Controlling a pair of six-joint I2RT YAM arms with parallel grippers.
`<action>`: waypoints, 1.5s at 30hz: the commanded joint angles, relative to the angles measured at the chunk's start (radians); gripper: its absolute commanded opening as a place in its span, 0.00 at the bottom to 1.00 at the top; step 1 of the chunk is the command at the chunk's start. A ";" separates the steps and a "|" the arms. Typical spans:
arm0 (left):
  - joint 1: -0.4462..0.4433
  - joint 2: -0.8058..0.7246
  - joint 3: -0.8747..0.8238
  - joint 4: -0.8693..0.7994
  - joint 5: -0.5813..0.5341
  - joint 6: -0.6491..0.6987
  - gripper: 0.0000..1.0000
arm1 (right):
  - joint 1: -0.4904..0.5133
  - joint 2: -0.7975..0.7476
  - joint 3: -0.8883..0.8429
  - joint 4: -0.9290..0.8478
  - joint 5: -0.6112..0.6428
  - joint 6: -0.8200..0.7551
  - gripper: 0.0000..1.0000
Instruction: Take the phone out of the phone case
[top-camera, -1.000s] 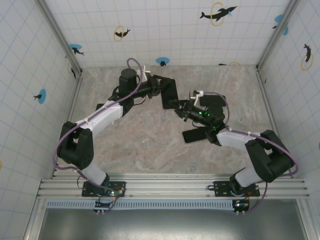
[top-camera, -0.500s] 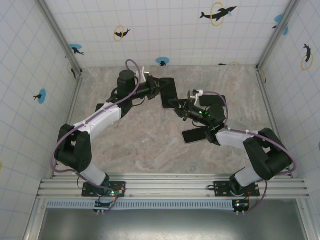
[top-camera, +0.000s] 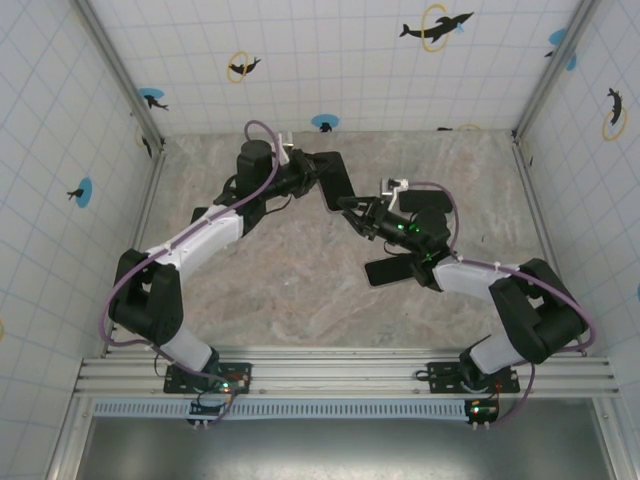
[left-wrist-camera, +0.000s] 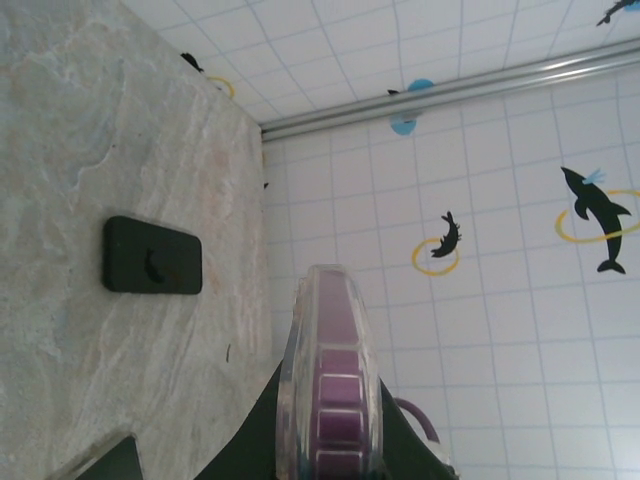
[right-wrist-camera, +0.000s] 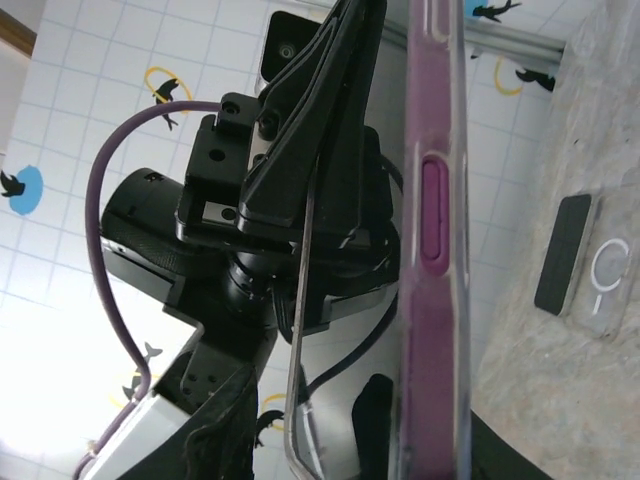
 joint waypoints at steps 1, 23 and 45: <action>-0.010 -0.031 0.044 0.015 -0.056 -0.020 0.07 | 0.019 -0.029 -0.013 0.003 0.039 -0.107 0.41; -0.053 -0.022 -0.026 0.198 -0.174 -0.122 0.09 | 0.083 0.008 -0.054 0.118 0.211 -0.131 0.27; -0.089 -0.110 -0.110 0.323 -0.282 -0.275 0.14 | 0.086 -0.054 -0.070 -0.050 0.239 -0.353 0.09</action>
